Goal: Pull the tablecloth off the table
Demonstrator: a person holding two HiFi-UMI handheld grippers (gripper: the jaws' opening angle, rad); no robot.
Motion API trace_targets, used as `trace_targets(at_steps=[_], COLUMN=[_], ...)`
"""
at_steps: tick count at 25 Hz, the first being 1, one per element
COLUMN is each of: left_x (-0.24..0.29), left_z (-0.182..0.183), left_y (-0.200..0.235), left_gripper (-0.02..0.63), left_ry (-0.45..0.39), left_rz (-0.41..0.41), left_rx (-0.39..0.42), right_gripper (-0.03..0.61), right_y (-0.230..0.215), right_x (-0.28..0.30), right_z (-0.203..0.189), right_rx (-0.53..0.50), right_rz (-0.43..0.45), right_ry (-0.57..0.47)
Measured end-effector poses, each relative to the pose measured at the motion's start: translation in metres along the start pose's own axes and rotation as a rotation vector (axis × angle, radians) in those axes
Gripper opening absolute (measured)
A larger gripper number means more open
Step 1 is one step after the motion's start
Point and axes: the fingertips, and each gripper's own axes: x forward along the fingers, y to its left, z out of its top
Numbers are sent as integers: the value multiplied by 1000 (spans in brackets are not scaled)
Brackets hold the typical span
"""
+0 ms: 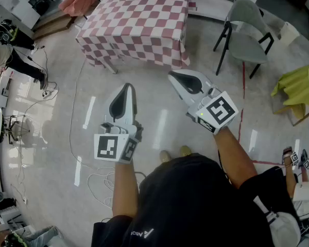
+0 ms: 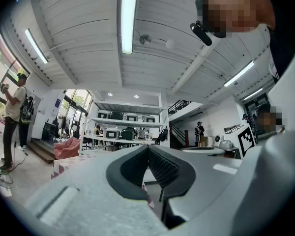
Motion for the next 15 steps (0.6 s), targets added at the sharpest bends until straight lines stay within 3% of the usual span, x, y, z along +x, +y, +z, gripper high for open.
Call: trace_targets(at_steps=[15], left_x=[-1], left_z=[0], left_y=[19], left_gripper=[9], left_ry=[-50], left_rz=[-33], left_rx=[-3], right_gripper=[0], right_y=[8], right_x=[20], right_z=[-1], right_rx=[17], right_rz=[8], right_ry=[-17])
